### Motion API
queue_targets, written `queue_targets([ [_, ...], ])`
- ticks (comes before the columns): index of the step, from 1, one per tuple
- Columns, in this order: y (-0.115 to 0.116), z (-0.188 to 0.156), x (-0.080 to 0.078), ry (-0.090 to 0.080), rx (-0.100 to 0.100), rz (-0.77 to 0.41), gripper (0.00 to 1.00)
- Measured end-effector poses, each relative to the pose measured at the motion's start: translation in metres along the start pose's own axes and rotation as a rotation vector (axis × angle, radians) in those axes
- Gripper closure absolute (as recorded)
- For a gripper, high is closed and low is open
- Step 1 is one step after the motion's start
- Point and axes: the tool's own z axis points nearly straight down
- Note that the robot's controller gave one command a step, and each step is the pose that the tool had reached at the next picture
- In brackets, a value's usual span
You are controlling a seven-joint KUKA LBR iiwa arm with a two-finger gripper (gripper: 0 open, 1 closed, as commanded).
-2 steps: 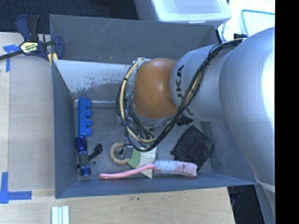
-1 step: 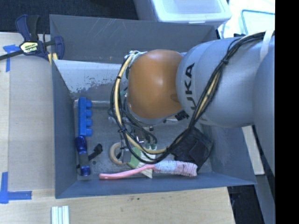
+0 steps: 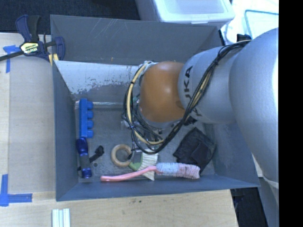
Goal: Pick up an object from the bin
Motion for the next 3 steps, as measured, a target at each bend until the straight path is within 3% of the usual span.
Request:
queue_targets([
  [1,0.046,-0.093,0.025,-0.027,-0.013,-0.036,0.00],
  [2,-0.004,-0.004,0.009,0.015,0.006,-0.024,0.00],
  [3,0.040,-0.080,0.023,-0.041,-0.017,-0.059,0.00],
])
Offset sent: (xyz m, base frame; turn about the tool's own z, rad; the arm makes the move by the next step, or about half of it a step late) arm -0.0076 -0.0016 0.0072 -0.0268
